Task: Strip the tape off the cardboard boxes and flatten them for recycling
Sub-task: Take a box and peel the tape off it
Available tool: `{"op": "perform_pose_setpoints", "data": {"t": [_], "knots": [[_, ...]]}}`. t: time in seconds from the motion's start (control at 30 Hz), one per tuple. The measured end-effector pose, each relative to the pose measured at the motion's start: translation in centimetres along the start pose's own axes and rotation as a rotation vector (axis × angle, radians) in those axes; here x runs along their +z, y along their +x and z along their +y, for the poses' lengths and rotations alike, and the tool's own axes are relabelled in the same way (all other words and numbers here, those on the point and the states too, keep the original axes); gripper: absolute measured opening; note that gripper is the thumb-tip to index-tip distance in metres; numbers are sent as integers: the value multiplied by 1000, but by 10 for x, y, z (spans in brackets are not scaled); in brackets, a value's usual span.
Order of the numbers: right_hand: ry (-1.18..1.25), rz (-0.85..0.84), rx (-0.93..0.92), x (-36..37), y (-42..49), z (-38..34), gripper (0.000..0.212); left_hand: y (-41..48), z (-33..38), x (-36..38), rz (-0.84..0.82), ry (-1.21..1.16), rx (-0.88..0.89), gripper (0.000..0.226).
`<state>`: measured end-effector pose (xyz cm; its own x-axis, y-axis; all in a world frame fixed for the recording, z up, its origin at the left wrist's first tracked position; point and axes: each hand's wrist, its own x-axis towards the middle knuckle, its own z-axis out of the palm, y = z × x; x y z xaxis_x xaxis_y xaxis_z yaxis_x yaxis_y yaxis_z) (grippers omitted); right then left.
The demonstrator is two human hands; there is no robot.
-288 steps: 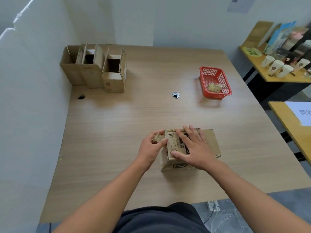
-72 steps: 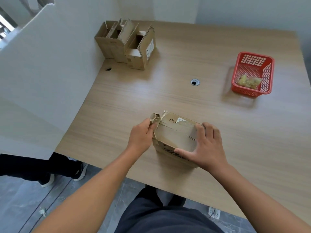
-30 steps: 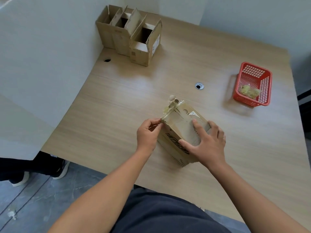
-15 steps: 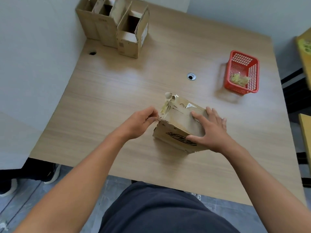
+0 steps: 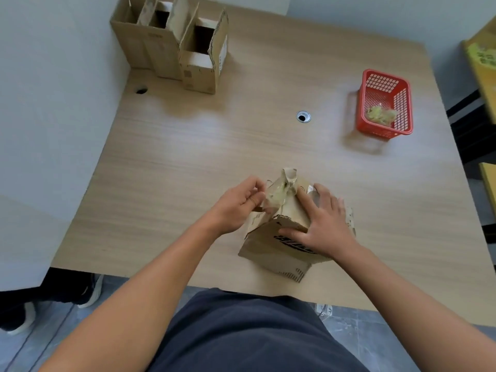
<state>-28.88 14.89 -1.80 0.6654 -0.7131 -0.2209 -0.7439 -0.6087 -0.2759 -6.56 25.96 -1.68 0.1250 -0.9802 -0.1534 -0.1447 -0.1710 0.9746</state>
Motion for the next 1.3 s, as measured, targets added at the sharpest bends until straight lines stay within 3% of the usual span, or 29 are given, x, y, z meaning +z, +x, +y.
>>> {"op": "perform_pose_setpoints", "data": {"t": [0.07,0.13,0.3,0.37,0.47,0.63,0.77,0.93,1.1,1.2,1.3], "knots": [[-14,45,-55,7,-8,-3,109,1,3,-13,-154,-38,-39,19],[11,98,-65,12,-13,-8,107,4,4,-15,-164,-9,-16,16],[115,61,-25,13,-11,-17,94,-10,-7,17,224,-353,-106,12],[134,61,-13,12,-9,-17,91,-16,-10,27,246,-508,-166,9],[109,61,-36,13,-7,-17,90,-18,-8,28,218,-440,-178,36],[118,50,29,6,-4,-20,101,-19,-8,22,141,-282,-88,53],[60,44,21,10,6,-26,103,-18,-5,13,101,-432,-172,95],[-41,48,-19,27,16,-37,99,-11,-15,-2,107,109,-91,59],[-112,37,-58,34,20,-41,100,-17,-38,-5,249,-81,-140,35],[-114,68,-64,37,19,-36,109,-16,-47,2,317,-36,-137,23],[-126,90,-70,39,16,-31,122,-12,-43,0,284,-87,-148,26]]}}
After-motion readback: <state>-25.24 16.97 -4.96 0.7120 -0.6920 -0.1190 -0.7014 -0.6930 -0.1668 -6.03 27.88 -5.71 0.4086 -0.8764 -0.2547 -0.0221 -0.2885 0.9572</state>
